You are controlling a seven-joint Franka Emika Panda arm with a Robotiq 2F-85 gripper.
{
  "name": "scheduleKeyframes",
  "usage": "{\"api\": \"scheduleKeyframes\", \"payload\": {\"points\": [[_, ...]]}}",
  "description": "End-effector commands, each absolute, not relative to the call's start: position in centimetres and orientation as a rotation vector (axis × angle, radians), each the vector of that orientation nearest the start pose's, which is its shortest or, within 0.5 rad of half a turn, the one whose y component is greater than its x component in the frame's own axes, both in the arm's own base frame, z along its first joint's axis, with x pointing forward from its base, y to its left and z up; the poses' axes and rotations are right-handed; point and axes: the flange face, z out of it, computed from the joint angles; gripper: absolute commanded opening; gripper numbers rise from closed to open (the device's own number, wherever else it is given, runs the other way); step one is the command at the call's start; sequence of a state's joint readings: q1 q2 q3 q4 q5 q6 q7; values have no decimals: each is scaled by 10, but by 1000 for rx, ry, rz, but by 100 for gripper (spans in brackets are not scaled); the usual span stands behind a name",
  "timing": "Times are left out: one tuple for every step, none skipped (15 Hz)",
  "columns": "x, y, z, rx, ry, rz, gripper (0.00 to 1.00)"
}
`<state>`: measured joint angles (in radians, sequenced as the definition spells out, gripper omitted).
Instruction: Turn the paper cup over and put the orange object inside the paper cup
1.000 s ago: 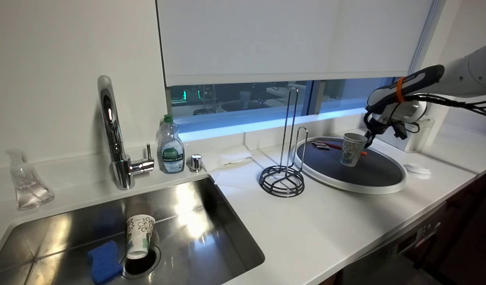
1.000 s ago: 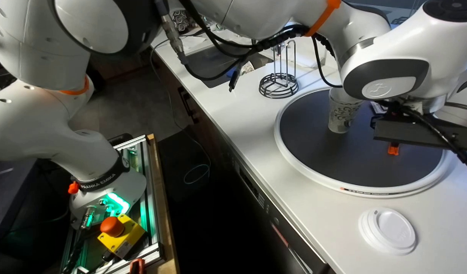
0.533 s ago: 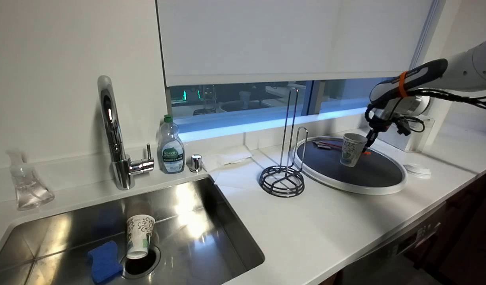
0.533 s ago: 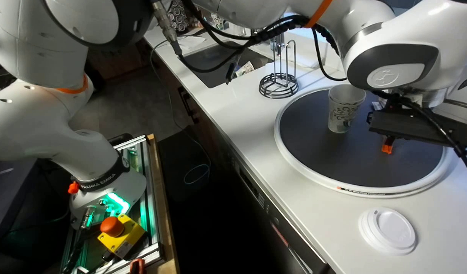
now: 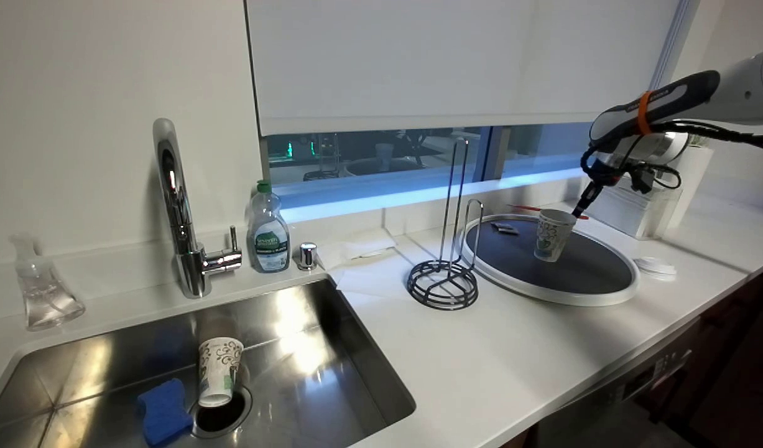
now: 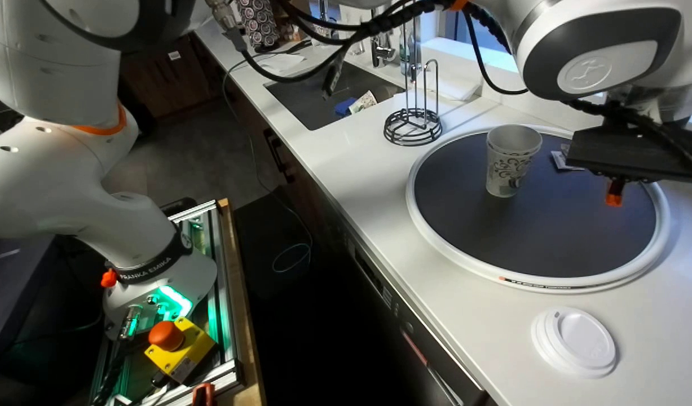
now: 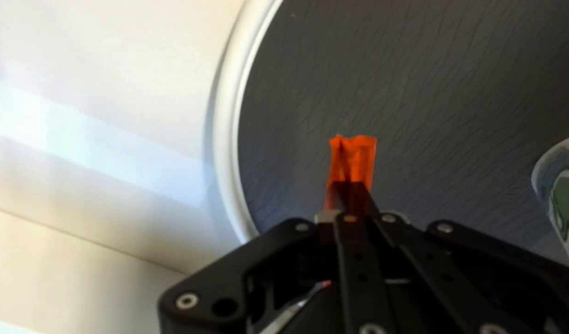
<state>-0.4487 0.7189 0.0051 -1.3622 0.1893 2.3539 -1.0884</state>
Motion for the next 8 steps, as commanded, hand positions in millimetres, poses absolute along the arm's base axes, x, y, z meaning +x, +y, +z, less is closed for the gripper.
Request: {"api": "scheduleKeyframes", "payload": {"points": [[679, -325, 350, -3090, -816, -568, 0], [678, -325, 356, -3089, -828, -591, 0], [676, -326, 363, -3079, -856, -608, 0], [674, -328, 371, -3079, -897, -629, 0], [672, -330, 378, -3068, -949, -656, 0], [670, -332, 385, -3056, -996, -685, 0], [668, -334, 390, -3029, -1033, -722, 0], [665, -335, 395, -2991, -1059, -760, 0]]}}
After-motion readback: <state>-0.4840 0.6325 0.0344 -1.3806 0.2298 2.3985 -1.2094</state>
